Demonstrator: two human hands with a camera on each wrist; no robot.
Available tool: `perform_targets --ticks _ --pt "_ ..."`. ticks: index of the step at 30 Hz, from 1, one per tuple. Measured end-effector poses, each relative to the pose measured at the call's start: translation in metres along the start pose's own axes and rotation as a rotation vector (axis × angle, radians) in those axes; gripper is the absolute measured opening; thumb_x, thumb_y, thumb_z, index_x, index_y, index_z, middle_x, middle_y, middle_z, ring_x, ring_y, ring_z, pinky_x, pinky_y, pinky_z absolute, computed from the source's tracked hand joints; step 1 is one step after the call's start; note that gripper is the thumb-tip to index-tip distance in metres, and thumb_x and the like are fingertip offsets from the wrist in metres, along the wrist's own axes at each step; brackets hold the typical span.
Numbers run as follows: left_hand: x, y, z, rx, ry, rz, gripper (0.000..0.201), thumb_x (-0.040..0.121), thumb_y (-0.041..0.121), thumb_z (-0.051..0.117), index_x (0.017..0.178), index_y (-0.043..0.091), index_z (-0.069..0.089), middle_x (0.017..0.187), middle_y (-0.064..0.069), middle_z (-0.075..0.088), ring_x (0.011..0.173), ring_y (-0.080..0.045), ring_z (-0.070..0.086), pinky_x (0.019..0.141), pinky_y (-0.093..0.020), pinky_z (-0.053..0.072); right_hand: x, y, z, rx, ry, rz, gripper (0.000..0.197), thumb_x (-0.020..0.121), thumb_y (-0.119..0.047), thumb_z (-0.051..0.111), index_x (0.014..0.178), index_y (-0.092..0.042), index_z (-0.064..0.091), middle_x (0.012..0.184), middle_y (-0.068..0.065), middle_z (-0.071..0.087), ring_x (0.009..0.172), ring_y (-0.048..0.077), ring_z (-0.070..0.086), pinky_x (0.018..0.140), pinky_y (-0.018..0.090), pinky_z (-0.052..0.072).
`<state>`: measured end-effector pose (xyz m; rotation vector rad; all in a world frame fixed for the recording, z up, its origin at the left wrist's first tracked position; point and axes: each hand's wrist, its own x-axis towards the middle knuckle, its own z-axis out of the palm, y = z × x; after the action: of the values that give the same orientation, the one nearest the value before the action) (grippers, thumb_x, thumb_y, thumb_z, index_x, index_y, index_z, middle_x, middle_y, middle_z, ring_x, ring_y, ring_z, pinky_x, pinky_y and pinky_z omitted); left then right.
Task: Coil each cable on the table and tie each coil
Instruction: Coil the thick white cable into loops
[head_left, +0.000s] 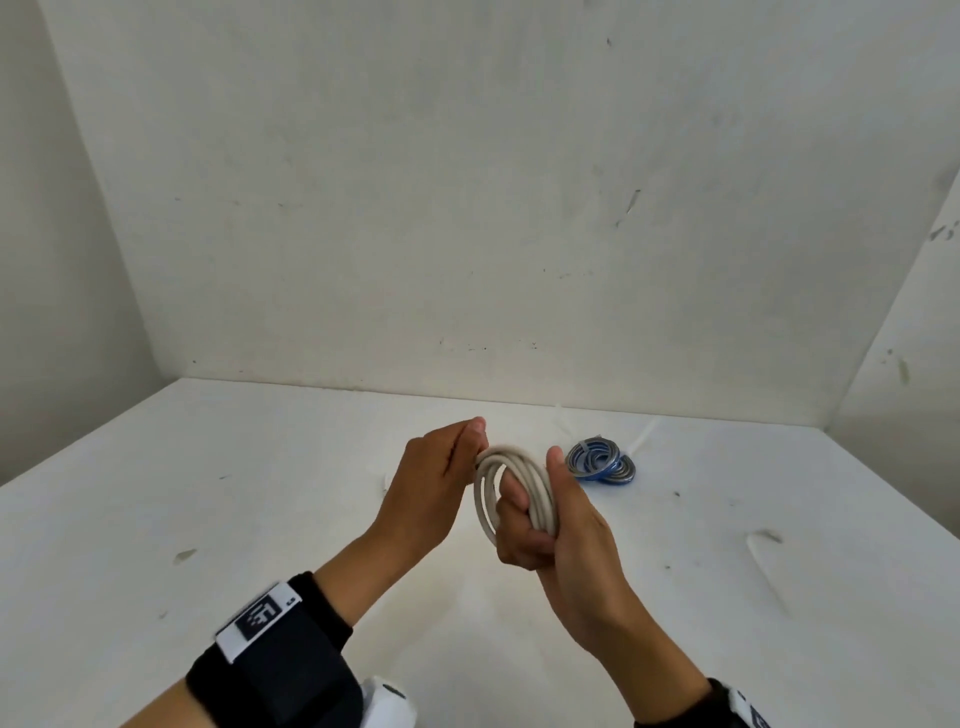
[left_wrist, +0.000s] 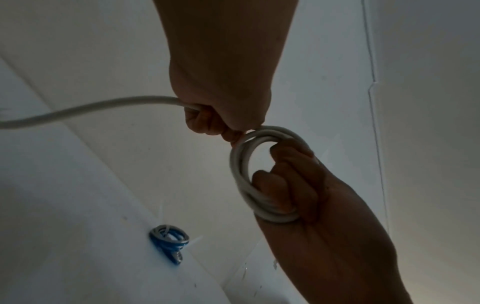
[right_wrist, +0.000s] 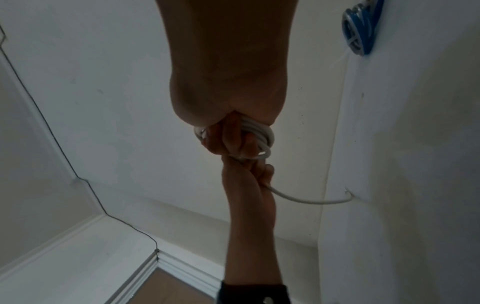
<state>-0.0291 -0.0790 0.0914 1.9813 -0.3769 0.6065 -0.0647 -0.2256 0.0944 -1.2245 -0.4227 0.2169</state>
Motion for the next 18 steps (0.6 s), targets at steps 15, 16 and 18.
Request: perform_targets --ticks 15,16,18 --pt "-0.053 0.020 0.021 0.618 -0.455 -0.052 0.026 0.102 0.036 0.026 0.104 0.026 0.051 0.079 0.007 0.058 0.063 -0.009 0.048 0.055 -0.018 0.030 0.031 -0.001 -0.017 0.009 0.242 -0.249 0.029 0.099 -0.036 0.029 0.088 -0.013 0.040 0.062 -0.002 0.042 0.056 0.012 0.038 0.069 0.026 0.038" --pt "-0.053 0.024 0.020 0.656 -0.470 -0.032 0.027 0.102 0.036 0.027 0.106 0.025 0.051 0.086 0.006 0.062 0.068 -0.012 0.054 0.058 -0.021 0.033 0.032 0.002 -0.021 -0.116 0.243 -0.252 0.032 0.096 -0.041 0.030 0.088 -0.011 0.039 0.064 -0.001 0.043 0.058 0.012 0.039 0.068 0.025 0.038" --pt "-0.052 0.032 0.016 0.737 -0.490 0.024 0.031 0.101 0.040 0.027 0.106 0.023 0.052 0.096 0.005 0.067 0.077 -0.017 0.061 0.063 -0.025 0.037 0.031 0.012 -0.027 -0.313 0.226 -0.255 0.035 0.094 -0.041 0.033 0.089 -0.006 0.036 0.067 0.004 0.042 0.060 0.013 0.038 0.065 0.025 0.037"
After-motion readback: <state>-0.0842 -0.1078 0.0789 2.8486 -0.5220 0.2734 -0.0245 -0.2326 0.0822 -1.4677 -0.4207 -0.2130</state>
